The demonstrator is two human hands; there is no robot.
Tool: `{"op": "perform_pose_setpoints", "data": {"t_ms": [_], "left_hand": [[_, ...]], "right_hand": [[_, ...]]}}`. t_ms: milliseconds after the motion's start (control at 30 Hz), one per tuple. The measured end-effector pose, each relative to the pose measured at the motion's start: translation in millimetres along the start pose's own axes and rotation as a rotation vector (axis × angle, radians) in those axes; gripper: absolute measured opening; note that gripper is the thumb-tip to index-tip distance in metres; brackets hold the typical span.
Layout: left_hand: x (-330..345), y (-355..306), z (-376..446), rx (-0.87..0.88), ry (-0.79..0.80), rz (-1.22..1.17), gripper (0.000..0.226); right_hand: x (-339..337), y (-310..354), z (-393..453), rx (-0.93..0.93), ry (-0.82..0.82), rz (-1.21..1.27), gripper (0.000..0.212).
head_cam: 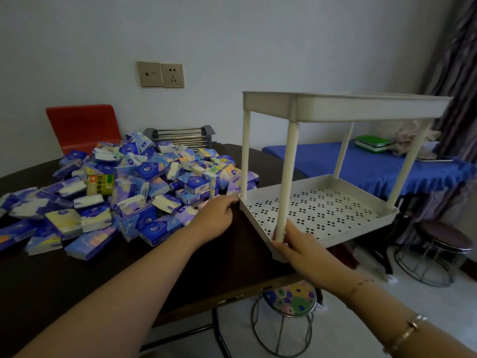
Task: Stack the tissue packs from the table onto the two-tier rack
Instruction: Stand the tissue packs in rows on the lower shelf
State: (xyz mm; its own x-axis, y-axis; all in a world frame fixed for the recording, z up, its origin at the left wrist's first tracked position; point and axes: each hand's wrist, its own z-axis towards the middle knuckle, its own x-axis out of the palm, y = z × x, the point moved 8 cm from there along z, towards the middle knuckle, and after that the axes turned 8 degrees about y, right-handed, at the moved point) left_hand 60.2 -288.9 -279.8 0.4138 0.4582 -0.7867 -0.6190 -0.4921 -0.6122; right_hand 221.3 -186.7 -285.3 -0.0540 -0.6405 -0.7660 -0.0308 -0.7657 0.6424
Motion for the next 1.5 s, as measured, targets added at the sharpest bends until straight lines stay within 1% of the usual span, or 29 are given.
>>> {"op": "perform_pose_setpoints", "data": {"t_ms": [100,200,233,333,400,500,567,633,667,700,733,767,800,833,900,967,1033,1100,1133,1200,1267,1333,1367,1400,1433,1467,1500], "left_hand": [[-21,18,-37,-0.022,-0.092,0.022,0.038],[-41,34,-75,-0.052,-0.179,0.185,0.035],[-45,39,-86,-0.054,-0.183,0.232,0.038],[-44,54,-113,-0.085,-0.104,0.303,0.047],[-44,58,-125,-0.073,-0.099,0.333,0.050],[-51,60,-137,-0.084,-0.176,0.303,0.055],[-57,66,-141,-0.133,-0.239,0.321,0.061],[-62,77,-142,-0.227,-0.269,0.312,0.068],[-63,83,-140,-0.271,-0.268,0.298,0.071],[-63,87,-138,-0.303,-0.260,0.293,0.073],[-61,90,-135,-0.323,-0.254,0.293,0.073],[-60,92,-133,-0.337,-0.257,0.283,0.072],[-59,96,-131,-0.349,-0.263,0.254,0.071],[-58,100,-129,-0.358,-0.272,0.208,0.071],[-59,109,-129,-0.362,-0.317,0.073,0.070],[-65,115,-132,-0.319,-0.415,-0.099,0.063],[-71,118,-137,-0.248,-0.514,-0.292,0.052],[-73,119,-140,-0.191,-0.543,-0.481,0.041],[-73,119,-140,-0.165,-0.540,-0.562,0.035],[-72,116,-139,-0.140,-0.522,-0.646,0.025],[-72,116,-137,-0.134,-0.496,-0.719,0.024],[-73,120,-137,-0.125,-0.489,-0.892,0.026],[-73,123,-138,-0.138,-0.491,-1.043,0.026],[-71,126,-139,-0.157,-0.479,-1.243,0.026],[-67,127,-139,-0.163,-0.442,-1.450,0.030],[-62,125,-138,-0.163,-0.395,-1.605,0.037],[-58,123,-137,-0.171,-0.338,-1.674,0.042]], "right_hand": [[18,23,10,-0.050,0.028,-0.018,0.009],[34,44,18,-0.063,0.015,-0.022,0.014],[39,49,22,-0.066,0.009,-0.039,0.017],[43,59,35,-0.030,-0.001,-0.083,0.030],[42,62,44,0.001,-0.011,-0.083,0.031],[42,60,54,0.043,-0.025,-0.110,0.030],[45,58,56,0.058,-0.039,-0.151,0.026],[44,56,51,0.062,-0.131,-0.165,0.029],[41,57,45,0.049,-0.235,-0.183,0.034],[35,61,36,0.007,-0.366,-0.231,0.036],[31,70,26,-0.061,-0.483,-0.312,0.034],[31,80,19,-0.140,-0.559,-0.383,0.029],[33,90,14,-0.221,-0.582,-0.413,0.025],[38,97,15,-0.282,-0.548,-0.422,0.022],[55,111,25,-0.367,-0.421,-0.435,0.017],[73,118,45,-0.383,-0.335,-0.442,0.014],[87,118,72,-0.334,-0.287,-0.415,0.023],[96,115,102,-0.246,-0.252,-0.364,0.038],[99,112,115,-0.195,-0.239,-0.346,0.045],[104,105,136,-0.092,-0.201,-0.331,0.052],[107,100,148,-0.043,-0.176,-0.313,0.051],[101,101,146,-0.074,-0.235,-0.186,0.045],[97,104,141,-0.101,-0.268,-0.086,0.044],[94,109,135,-0.139,-0.277,0.019,0.045],[92,116,128,-0.200,-0.268,0.119,0.047],[91,123,122,-0.258,-0.235,0.206,0.050],[90,132,116,-0.307,-0.179,0.276,0.052]]}}
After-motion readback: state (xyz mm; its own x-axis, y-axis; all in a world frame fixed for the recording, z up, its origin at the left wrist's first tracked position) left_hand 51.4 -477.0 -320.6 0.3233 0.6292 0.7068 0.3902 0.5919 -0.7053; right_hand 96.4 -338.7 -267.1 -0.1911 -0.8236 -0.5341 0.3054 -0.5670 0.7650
